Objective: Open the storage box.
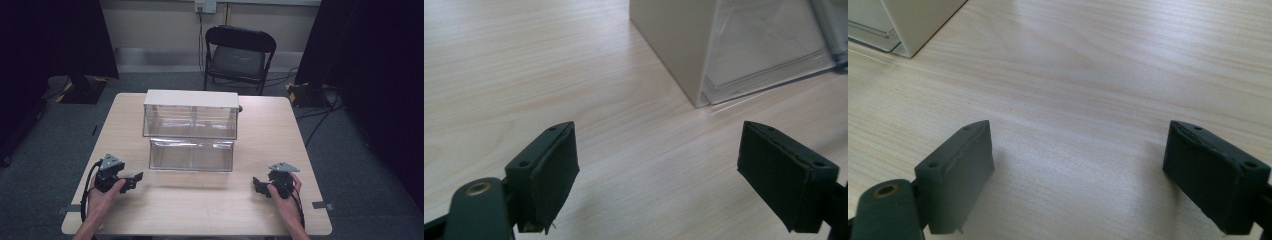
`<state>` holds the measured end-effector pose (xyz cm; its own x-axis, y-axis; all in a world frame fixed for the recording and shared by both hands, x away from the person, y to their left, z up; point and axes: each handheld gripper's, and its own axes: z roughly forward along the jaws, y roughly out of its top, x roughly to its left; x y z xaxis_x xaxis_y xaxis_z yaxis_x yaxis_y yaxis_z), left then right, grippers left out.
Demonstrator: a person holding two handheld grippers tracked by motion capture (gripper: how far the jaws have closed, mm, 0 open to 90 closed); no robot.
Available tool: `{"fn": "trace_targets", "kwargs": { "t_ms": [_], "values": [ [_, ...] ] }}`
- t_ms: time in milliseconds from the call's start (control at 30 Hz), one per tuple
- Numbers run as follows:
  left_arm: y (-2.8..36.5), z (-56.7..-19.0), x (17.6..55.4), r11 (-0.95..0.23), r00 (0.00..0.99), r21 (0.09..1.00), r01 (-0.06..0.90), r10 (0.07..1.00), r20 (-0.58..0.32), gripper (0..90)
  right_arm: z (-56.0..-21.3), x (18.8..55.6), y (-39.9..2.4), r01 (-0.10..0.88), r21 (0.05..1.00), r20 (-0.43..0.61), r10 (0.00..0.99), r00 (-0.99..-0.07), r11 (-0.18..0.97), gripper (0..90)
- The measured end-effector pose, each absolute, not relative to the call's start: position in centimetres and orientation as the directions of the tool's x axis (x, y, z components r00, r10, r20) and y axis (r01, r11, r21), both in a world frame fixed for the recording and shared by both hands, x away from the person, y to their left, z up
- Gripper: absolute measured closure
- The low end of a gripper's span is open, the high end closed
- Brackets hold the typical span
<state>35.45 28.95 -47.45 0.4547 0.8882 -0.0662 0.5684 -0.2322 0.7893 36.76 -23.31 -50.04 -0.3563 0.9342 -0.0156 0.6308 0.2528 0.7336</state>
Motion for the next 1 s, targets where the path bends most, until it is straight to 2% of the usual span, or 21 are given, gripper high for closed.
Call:
{"fn": "trace_targets", "kwargs": {
  "t_ms": [533,1000],
  "values": [
    [27.1,-46.6,35.2,-0.234,0.509,0.804,0.547,0.855,-0.098,17.4,-50.0,36.8,-23.3,0.632,0.733,-0.014,0.935,-0.355,0.251,11.9],
    [26.1,-46.5,35.5,-0.211,0.519,0.810,0.548,0.845,-0.131,17.9,-50.0,36.8,-23.3,0.631,0.734,-0.016,0.934,-0.356,0.253,11.9]
  ]
}}
